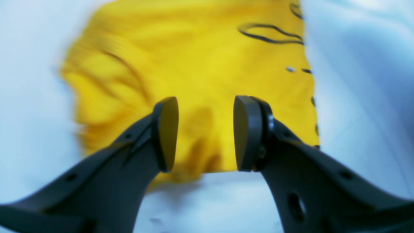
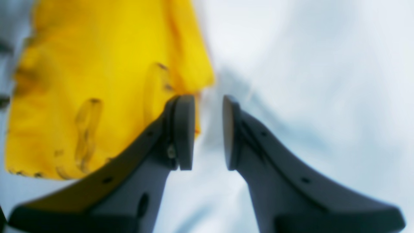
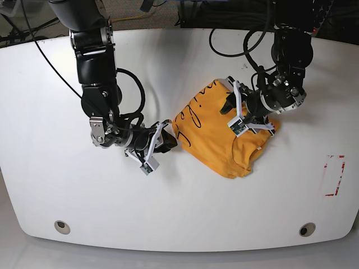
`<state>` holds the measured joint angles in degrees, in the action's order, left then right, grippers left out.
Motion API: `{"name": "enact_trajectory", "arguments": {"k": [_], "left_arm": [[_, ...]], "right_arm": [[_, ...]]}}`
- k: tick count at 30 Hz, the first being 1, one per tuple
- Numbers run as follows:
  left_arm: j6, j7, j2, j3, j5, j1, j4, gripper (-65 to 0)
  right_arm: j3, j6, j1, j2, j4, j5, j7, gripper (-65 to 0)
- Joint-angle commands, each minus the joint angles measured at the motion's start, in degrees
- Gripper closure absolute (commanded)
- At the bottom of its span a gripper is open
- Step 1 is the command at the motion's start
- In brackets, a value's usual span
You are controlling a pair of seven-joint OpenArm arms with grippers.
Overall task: Fold the T-shirt properly
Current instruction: 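Adjust the folded bundle with both grippers, squaring its edges, then grasp the folded shirt with the left gripper and carry it off the table edge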
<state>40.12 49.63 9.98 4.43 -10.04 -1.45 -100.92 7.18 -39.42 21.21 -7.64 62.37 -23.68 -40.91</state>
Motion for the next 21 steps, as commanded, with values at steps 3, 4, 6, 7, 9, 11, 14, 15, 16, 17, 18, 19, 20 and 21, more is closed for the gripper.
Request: {"name": "enact_trajectory", "arguments": {"k": [3, 4, 6, 7, 9, 11, 14, 15, 16, 17, 18, 19, 20, 21], "left_arm": [[-0.12, -1.32, -0.18, -0.60, 3.49, 1.50, 7.34, -25.7], [-0.12, -1.32, 0.00, -0.69, 3.85, 2.11, 9.28, -25.7], [-0.12, -1.32, 0.79, -0.87, 4.11, 3.08, 10.51, -25.7], [-0.12, -1.32, 1.58, -0.87, 4.11, 3.17, 10.51, -25.7], [-0.12, -1.32, 4.22, -0.43, 4.02, 3.43, 10.68, -25.7], [-0.12, -1.32, 5.80, -0.34, 4.11, 3.52, 10.77, -25.7], [-0.12, -1.32, 8.79, -0.34, 4.29, 3.52, 10.77, -25.7], [-0.12, -1.32, 10.02, -0.34, 4.20, 3.52, 10.77, -25.7], [-0.12, -1.32, 10.99, -0.34, 4.11, 3.52, 10.86, -25.7], [-0.12, -1.32, 11.87, -0.34, 4.11, 3.52, 10.95, -25.7], [-0.12, -1.32, 12.92, -0.34, 4.11, 3.52, 10.95, -25.7], [-0.12, -1.32, 13.89, -0.34, 4.11, 3.52, 10.86, -25.7], [-0.12, -1.32, 14.68, -0.43, 4.11, 3.52, 10.68, -25.7], [-0.12, -1.32, 15.65, -0.51, 3.93, 3.52, 10.51, -25.7]], "right_arm": [[-0.02, -0.58, -0.33, -0.14, 0.09, -1.24, 2.80, -13.8], [-0.02, -0.58, -1.21, -0.14, 0.27, -1.24, 2.80, -13.6], [-0.02, -0.58, -2.88, -0.14, 1.06, -1.24, 2.80, -13.3], [-0.02, -0.58, -3.50, -0.14, 1.59, -1.24, 2.71, -13.3], [-0.02, -0.58, -5.61, -0.14, 3.17, -1.24, 2.71, -13.2], [-0.02, -0.58, -7.37, 0.12, 5.02, -1.24, 2.71, -13.2], [-0.02, -0.58, -10.53, 0.47, 8.62, -1.33, 2.27, -13.2], [-0.02, -0.58, -11.76, 1.09, 10.20, -1.33, 2.27, -13.2], [-0.02, -0.58, -12.73, 1.53, 11.35, -1.33, 2.27, -13.2], [-0.02, -0.58, -13.52, 1.88, 12.40, -1.33, 2.27, -13.2], [-0.02, -0.58, -14.66, 2.23, 13.81, -1.33, 1.83, -13.2], [-0.02, -0.58, -15.54, 2.41, 15.04, -1.33, 0.77, -13.2], [0.25, -0.58, -16.07, 2.58, 15.83, -1.33, -0.11, -13.2], [0.86, -0.58, -16.60, 3.11, 16.62, -1.33, -0.81, -13.2]]}}
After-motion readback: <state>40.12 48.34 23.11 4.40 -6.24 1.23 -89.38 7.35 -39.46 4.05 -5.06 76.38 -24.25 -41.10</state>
